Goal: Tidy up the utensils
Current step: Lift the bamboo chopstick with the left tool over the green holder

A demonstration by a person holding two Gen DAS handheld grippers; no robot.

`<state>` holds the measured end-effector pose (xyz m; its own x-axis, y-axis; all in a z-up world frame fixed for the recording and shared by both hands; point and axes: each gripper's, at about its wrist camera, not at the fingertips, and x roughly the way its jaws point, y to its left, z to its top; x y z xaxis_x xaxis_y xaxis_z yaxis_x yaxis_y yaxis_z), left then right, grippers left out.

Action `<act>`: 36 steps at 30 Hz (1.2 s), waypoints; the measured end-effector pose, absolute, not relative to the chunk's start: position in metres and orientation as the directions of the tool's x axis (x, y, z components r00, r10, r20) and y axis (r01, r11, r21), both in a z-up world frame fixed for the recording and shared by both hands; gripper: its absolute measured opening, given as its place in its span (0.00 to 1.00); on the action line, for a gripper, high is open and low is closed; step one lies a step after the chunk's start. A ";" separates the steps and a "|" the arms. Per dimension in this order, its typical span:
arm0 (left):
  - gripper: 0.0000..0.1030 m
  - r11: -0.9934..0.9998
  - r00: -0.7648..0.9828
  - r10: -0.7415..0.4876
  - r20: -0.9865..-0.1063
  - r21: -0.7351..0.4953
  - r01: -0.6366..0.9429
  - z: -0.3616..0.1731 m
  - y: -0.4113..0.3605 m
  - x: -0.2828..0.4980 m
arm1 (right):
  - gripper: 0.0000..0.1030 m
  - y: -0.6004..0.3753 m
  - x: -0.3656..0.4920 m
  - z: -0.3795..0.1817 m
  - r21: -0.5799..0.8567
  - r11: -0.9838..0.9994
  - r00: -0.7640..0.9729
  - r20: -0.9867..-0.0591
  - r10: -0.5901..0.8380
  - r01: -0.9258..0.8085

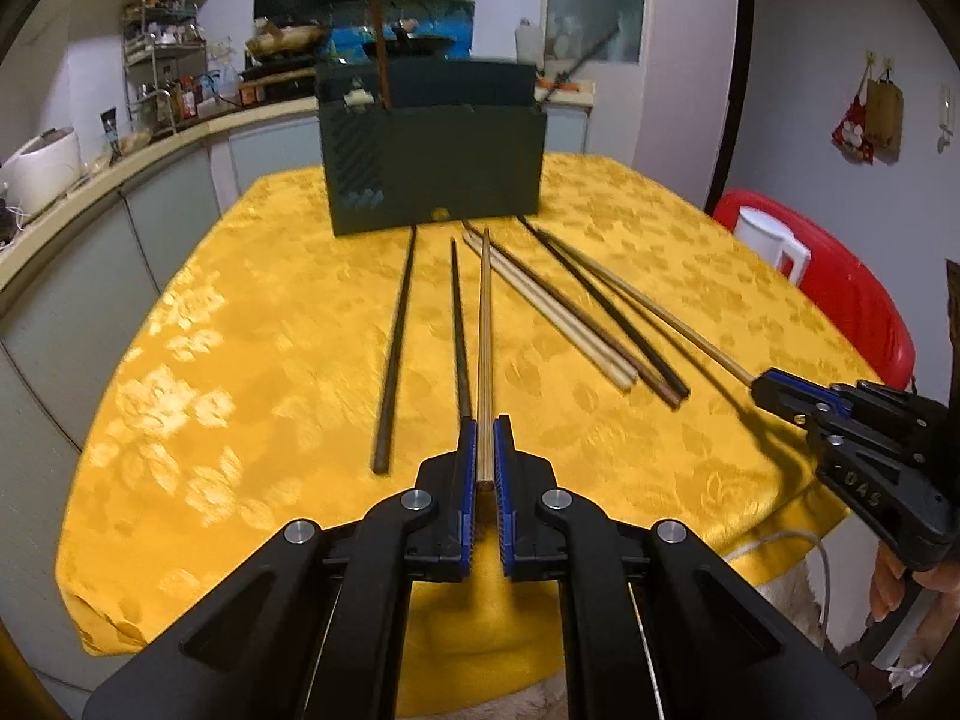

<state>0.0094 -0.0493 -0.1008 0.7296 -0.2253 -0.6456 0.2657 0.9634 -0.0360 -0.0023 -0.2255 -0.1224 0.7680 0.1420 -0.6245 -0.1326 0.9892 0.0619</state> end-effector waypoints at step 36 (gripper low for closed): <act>0.05 0.962 0.894 -0.259 -0.366 -0.178 0.206 0.013 0.009 0.025 | 0.07 -0.257 -0.026 -0.002 0.123 0.981 0.936 -0.300 0.182 -0.151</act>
<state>0.0251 0.0088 0.0130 0.8938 -0.2589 -0.3662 0.2059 0.9623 -0.1777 -0.0261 -0.2572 -0.0016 0.9364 0.1819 -0.3001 -0.1510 0.9808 0.1234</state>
